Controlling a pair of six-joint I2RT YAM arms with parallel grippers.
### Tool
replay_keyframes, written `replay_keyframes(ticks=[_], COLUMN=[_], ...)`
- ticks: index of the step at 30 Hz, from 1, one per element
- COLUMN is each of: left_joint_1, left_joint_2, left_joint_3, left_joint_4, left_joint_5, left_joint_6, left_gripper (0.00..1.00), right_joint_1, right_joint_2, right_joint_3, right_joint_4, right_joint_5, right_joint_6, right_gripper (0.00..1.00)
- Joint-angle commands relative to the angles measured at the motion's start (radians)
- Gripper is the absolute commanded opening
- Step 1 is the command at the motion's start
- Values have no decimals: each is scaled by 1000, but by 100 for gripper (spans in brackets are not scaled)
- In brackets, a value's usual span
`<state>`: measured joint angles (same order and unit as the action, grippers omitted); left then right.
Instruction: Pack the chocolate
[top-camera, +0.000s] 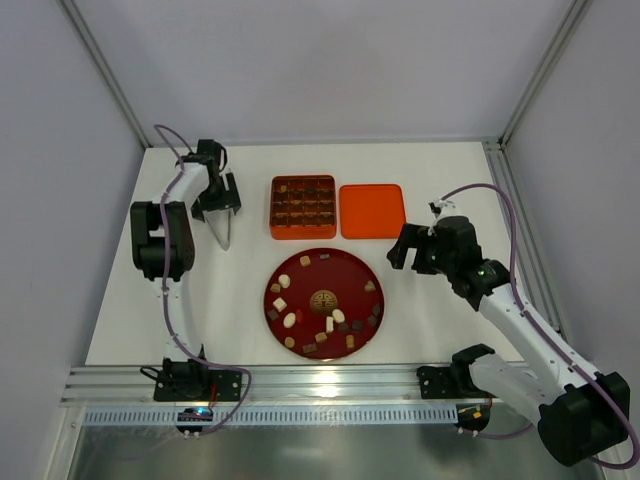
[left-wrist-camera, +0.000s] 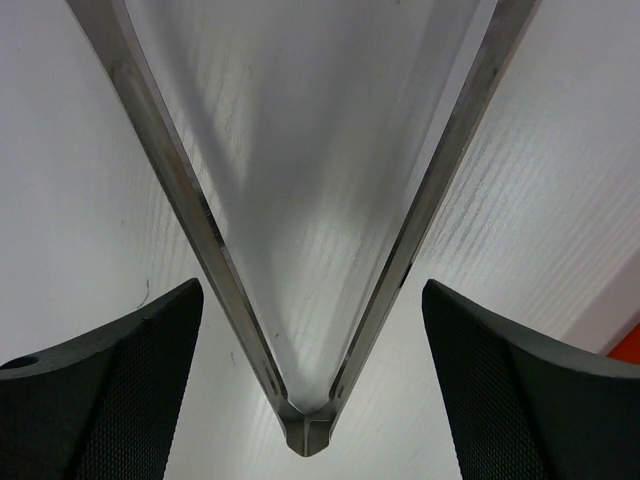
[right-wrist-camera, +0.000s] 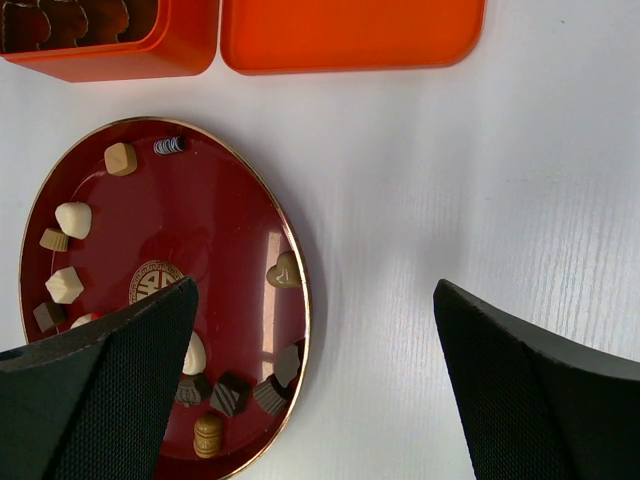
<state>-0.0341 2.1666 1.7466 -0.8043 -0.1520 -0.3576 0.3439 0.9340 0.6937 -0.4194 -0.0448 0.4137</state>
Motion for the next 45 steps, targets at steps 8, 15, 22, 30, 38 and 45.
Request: replay_keyframes(ticks=[8, 15, 22, 30, 38, 45], left_joint_1=[5, 7, -38, -259, -409, -492], left_joint_2=[-79, -178, -352, -545, -585, -498], left_joint_3=[48, 125, 82, -123, -147, -76], left_joint_4=[-25, -72, -52, 14, 73, 85], left_joint_5=[-4, -9, 89, 149, 345, 387], left_joint_6=[25, 13, -32, -75, -136, -149], left_gripper=[95, 94, 94, 93, 93, 93], right_joint_1=[-3, -3, -11, -146, -230, -237], right_joint_2=[12, 52, 173, 575, 953, 1100], right_joint_3=[18, 75, 182, 453, 786, 898], right_joint_4=[30, 18, 16, 19, -70, -116], right_joint_5=[5, 39, 115, 71, -30, -30], right_joint_6=[-16, -18, 4, -45, -81, -92], right_gripper=[100, 100, 100, 86, 67, 53])
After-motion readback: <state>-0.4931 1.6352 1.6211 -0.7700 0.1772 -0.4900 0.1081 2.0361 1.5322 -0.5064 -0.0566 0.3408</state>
